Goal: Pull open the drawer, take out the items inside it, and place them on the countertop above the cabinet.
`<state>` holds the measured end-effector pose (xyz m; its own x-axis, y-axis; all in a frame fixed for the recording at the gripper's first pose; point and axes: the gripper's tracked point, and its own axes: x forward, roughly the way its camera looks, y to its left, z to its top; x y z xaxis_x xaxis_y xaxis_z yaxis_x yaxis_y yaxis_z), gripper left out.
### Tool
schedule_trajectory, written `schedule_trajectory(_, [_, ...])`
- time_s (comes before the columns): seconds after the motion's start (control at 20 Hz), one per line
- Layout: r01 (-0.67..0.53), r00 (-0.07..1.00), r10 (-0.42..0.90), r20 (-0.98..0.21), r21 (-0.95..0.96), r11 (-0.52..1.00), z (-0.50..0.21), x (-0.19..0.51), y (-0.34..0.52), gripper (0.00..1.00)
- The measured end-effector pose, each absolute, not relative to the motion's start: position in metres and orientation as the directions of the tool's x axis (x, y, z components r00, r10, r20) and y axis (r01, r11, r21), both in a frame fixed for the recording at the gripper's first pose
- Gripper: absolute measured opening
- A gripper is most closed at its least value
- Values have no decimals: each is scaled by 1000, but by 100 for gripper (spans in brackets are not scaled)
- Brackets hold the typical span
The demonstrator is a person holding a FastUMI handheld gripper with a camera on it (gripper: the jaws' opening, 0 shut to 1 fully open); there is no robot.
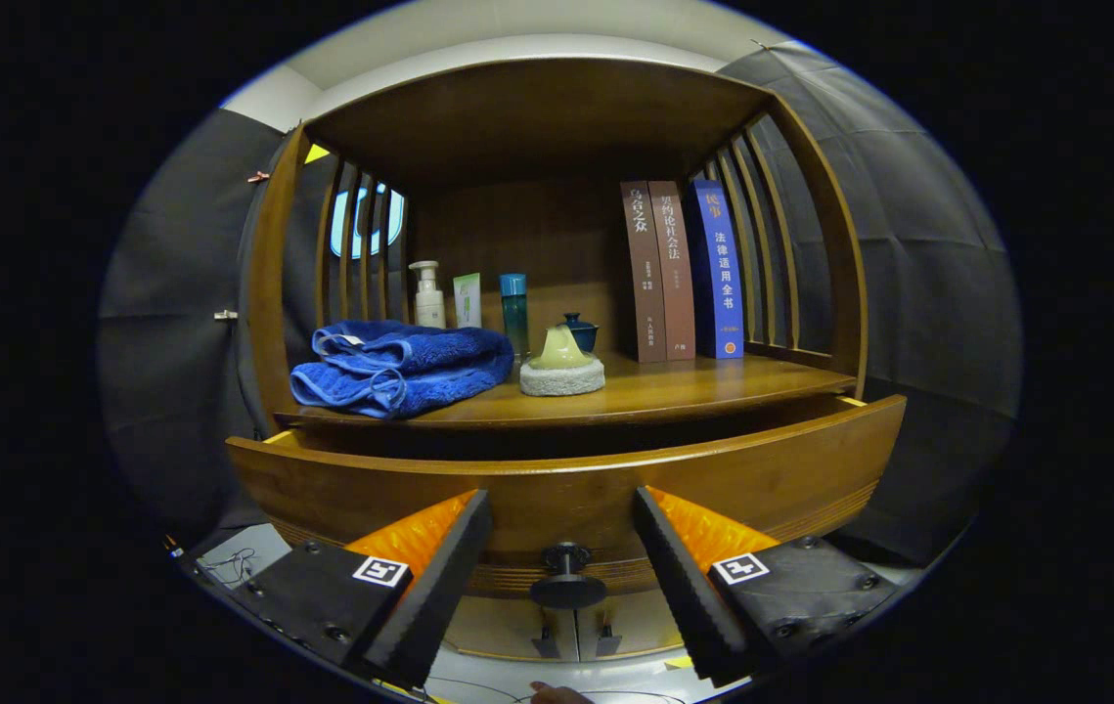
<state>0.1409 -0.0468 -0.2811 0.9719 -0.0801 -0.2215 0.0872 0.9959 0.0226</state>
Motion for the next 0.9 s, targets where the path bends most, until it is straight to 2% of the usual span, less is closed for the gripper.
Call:
schedule_trajectory(0.3, [92,968,-82,-237,29,995,-286,178,-49,97])
schedule_trajectory(0.9, [92,972,-80,-222,45,995,-284,178,-52,98])
